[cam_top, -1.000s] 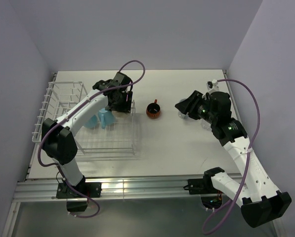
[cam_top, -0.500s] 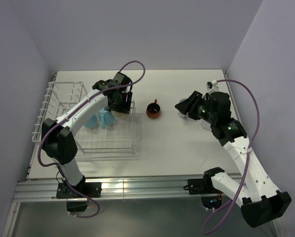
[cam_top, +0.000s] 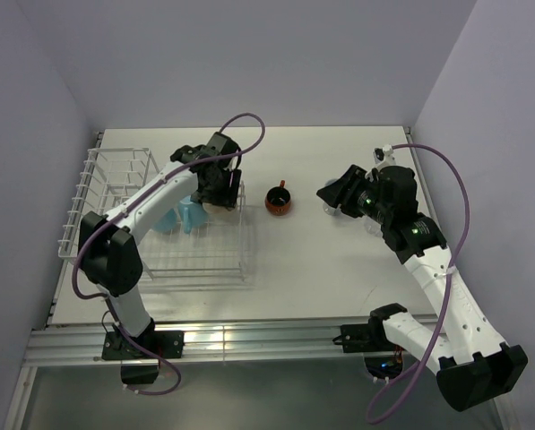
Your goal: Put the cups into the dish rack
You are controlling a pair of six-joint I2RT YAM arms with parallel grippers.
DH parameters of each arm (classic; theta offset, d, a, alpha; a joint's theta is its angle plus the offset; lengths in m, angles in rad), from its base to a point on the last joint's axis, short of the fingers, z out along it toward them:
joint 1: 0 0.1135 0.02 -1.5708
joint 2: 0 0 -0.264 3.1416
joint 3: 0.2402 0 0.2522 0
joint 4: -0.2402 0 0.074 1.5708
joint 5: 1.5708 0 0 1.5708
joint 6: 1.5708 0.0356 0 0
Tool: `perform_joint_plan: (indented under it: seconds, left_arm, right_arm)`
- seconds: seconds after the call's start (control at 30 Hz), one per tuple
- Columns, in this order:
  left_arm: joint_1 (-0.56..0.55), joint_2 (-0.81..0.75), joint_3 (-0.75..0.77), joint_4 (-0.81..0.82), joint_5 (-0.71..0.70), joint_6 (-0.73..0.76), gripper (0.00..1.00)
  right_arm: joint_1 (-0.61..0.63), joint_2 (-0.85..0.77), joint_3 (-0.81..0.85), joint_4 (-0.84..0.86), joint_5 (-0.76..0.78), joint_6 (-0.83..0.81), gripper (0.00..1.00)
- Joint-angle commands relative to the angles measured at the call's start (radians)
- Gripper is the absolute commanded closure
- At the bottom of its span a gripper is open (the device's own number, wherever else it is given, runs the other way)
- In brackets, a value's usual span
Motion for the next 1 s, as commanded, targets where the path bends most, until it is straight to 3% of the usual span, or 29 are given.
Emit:
perform_joint_plan:
  seconds: [0.0, 0.2, 0.3, 0.43, 0.53, 0.97]
  left_arm:
    - [-0.001, 0.029, 0.037, -0.009, 0.023, 0.032, 0.82]
    - [-0.001, 0.044, 0.036, -0.012, 0.023, 0.041, 0.77]
    - [-0.001, 0.058, 0.036, -0.003, 0.023, 0.041, 0.70]
    - [-0.001, 0.081, 0.044, -0.001, 0.018, 0.041, 0.49]
    - [-0.001, 0.095, 0.053, -0.003, 0.011, 0.039, 0.40]
    - [-0.001, 0.123, 0.077, -0.001, -0.008, 0.047, 0.23]
  right_arm:
    - [-0.004, 0.002, 0.011, 0.030, 0.010, -0.016, 0.47]
    - [-0.004, 0.016, 0.005, 0.047, -0.001, -0.010, 0.47]
    - [-0.004, 0.019, 0.003, 0.047, 0.000, -0.010, 0.47]
    - [-0.004, 0.019, 0.002, 0.044, 0.005, -0.013, 0.47]
    - [-0.004, 0.019, -0.001, 0.045, 0.007, -0.013, 0.47]
    - [-0.004, 0.028, -0.010, 0.056, -0.001, -0.011, 0.47]
